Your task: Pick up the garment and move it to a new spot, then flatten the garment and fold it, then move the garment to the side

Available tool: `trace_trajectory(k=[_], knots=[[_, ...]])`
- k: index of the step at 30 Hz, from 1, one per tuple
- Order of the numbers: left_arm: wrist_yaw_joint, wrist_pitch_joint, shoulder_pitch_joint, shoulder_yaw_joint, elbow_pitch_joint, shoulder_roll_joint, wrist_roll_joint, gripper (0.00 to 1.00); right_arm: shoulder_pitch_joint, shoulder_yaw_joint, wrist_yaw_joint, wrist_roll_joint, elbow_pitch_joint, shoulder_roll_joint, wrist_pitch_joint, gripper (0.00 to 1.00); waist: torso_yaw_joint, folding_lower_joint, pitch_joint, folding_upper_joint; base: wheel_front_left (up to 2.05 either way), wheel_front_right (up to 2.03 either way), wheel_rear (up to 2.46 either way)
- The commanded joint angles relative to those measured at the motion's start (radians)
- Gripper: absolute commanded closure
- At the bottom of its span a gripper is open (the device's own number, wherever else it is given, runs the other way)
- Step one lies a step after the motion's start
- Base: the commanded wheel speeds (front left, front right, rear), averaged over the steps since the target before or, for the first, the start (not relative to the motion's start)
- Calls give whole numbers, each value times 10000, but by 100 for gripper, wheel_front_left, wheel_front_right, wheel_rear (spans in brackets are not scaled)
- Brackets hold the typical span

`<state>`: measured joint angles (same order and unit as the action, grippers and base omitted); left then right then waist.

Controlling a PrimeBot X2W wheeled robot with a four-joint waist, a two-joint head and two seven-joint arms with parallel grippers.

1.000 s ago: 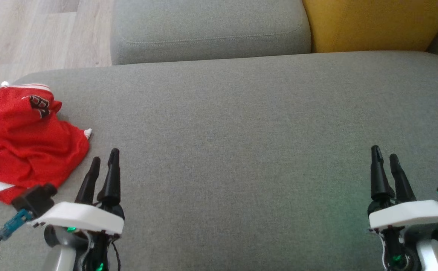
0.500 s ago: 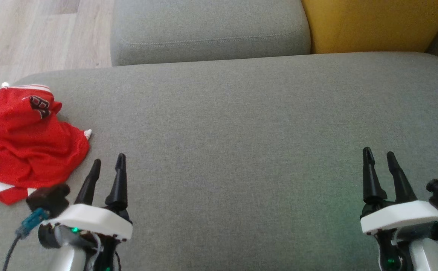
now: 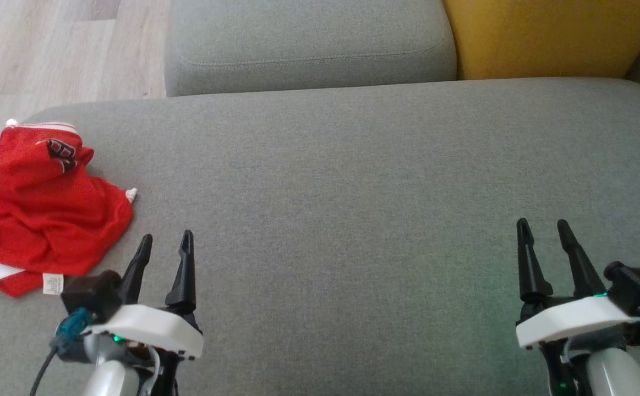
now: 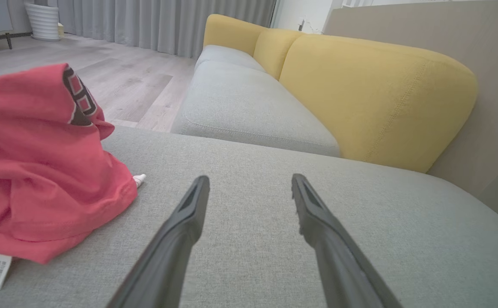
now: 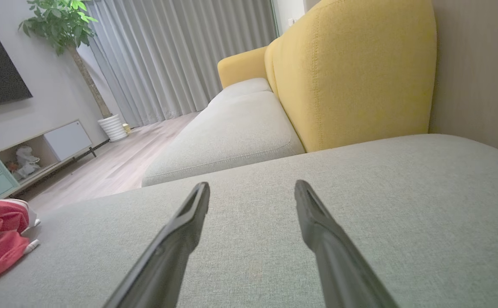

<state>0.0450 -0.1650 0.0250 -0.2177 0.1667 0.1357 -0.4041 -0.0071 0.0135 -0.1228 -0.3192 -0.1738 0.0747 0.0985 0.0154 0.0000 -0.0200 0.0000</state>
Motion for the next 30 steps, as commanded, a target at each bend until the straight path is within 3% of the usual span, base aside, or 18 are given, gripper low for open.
trace_trajectory(k=[1, 19, 30], knots=[[78, -145, 379, 163, -310, 189, 334, 0, -189, 203, -61, 349, 401, 57, 174, 0, 8, 0, 1, 0, 0, 0, 0], [186, -670, 206, 43, 134, -76, 1743, 0, 86, 94, -72, 2260, 593, -130, 447, 0, 92, 0, -44, 0, 0, 0, 0], [246, -968, 139, 175, 553, -229, 2516, 0, 190, 189, -79, 2580, 635, -220, 655, 0, 103, 0, -100, 0, 0, 0, 0]])
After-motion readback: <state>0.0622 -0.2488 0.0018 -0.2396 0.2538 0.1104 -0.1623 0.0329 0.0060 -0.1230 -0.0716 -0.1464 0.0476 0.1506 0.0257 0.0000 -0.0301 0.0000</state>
